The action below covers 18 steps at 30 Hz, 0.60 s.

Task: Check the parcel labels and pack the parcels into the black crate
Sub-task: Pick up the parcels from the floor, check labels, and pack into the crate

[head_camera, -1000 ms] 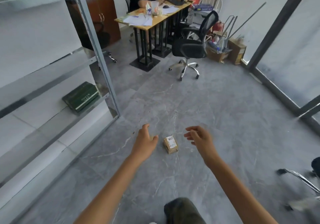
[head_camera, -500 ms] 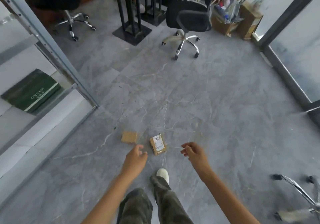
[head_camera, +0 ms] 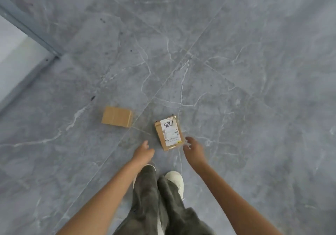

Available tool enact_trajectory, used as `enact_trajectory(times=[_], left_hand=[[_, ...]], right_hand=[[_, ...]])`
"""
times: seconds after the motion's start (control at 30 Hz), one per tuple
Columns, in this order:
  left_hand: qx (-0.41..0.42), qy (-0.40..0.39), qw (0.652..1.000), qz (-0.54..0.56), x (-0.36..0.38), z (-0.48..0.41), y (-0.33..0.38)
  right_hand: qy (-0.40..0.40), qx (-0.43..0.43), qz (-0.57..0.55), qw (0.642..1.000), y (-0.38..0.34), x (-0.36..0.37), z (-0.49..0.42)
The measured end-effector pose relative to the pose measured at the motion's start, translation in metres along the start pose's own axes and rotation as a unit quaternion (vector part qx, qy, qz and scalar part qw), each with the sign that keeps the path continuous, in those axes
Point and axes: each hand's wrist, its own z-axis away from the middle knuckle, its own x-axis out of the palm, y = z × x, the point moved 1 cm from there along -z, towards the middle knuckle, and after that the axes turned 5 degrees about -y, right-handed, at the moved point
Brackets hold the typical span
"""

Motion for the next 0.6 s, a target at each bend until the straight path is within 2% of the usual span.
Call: enact_trajectory(times=[0.13,0.2,0.27,0.43,0.6], left_hand=[[-0.011,-0.055,0.998,0.028,0.033,-0.108,-0.018],[-0.016,-0.087,0.992,0.085,0.046,-0.126,-0.015],[-0.008,-0.088,0.987,0.137,0.051,-0.121,-0.002],[0.069,-0.037,0.983,0.167,0.017,-0.025,0.050],[0.221,0.073,0.962,0.146,-0.064,0.152,0.143]], right_hand=[[-0.054,-0.002,0.040,0.998,0.043,0.044,-0.104],[-0.075,0.018,0.012,0.997,0.054,0.053,-0.130],[-0.052,0.026,0.001,0.998,0.052,0.046,-0.136],[-0.008,-0.016,-0.045,0.999,-0.005,-0.012,-0.057],[0.030,-0.119,-0.145,0.982,-0.129,-0.076,0.099]])
